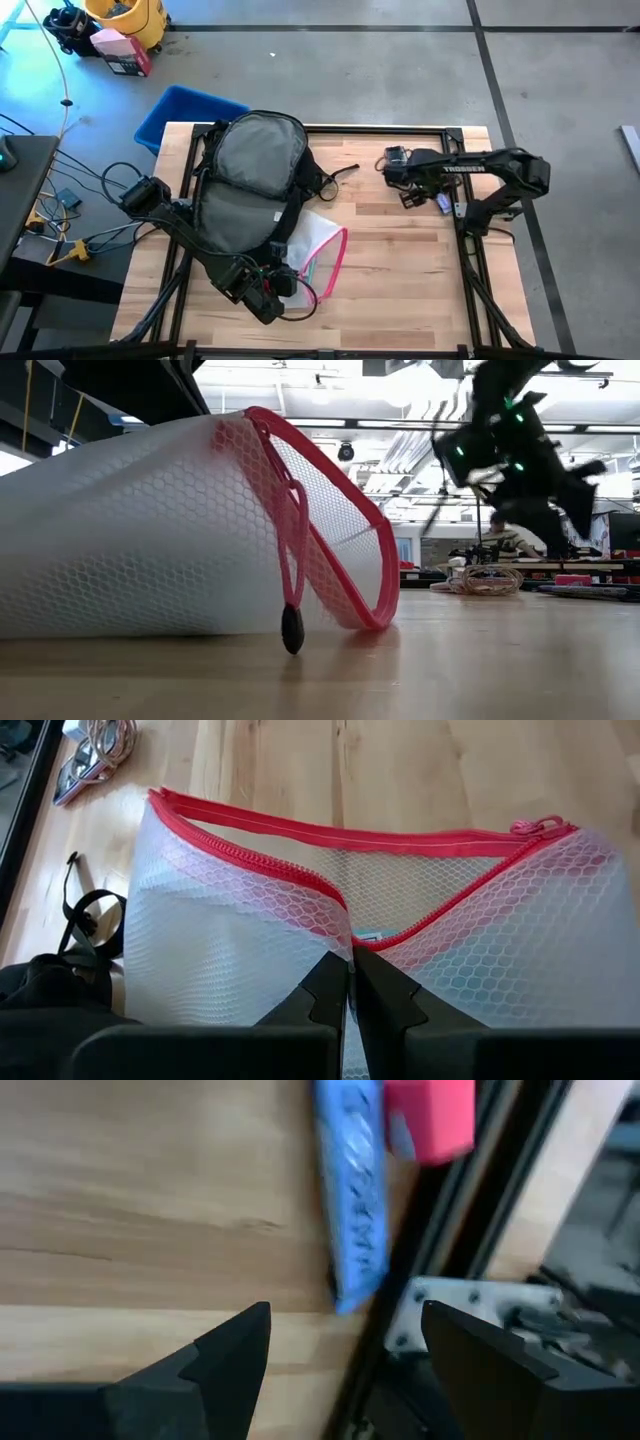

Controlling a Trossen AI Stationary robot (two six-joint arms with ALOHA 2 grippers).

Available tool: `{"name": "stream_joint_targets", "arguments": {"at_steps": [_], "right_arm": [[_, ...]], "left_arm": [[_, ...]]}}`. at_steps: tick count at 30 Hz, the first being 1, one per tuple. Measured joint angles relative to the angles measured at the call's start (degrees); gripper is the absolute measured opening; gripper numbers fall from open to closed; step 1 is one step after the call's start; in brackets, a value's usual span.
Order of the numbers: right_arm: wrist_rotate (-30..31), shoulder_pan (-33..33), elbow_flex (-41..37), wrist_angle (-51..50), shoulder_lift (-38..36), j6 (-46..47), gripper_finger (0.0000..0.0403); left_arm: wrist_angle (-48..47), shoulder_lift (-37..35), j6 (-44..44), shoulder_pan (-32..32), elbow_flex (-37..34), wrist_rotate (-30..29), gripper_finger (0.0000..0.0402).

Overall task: Unpack backpack
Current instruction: Put the purple chocolate bar into the pink zip bag

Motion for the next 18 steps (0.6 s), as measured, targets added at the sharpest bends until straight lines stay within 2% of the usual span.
{"name": "stream_joint_targets", "arguments": {"at_steps": [8, 13, 16, 18], "right_arm": [[2.0, -4.1, -10.8, 14.8, 0.0, -2.7, 0.0247], [2.2, -6.3, -14.1, 19.0, -0.3, -4.2, 0.0246], [2.8, -6.5, -14.6, 19.6, -0.4, -4.5, 0.0228], [2.9, -6.5, -14.8, 20.2, -0.3, -5.8, 0.0203]], "left_arm": [[0.1, 0.0, 0.0, 0.5, 0.0, 0.2, 0.0000], [0.2, 0.0, 0.1, 0.5, 0.0, 0.1, 0.0000], [0.2, 0.0, 0.0, 0.5, 0.0, 0.2, 0.0000], [0.2, 0.0, 0.1, 0.6, 0.0, 0.2, 0.0000]]}}
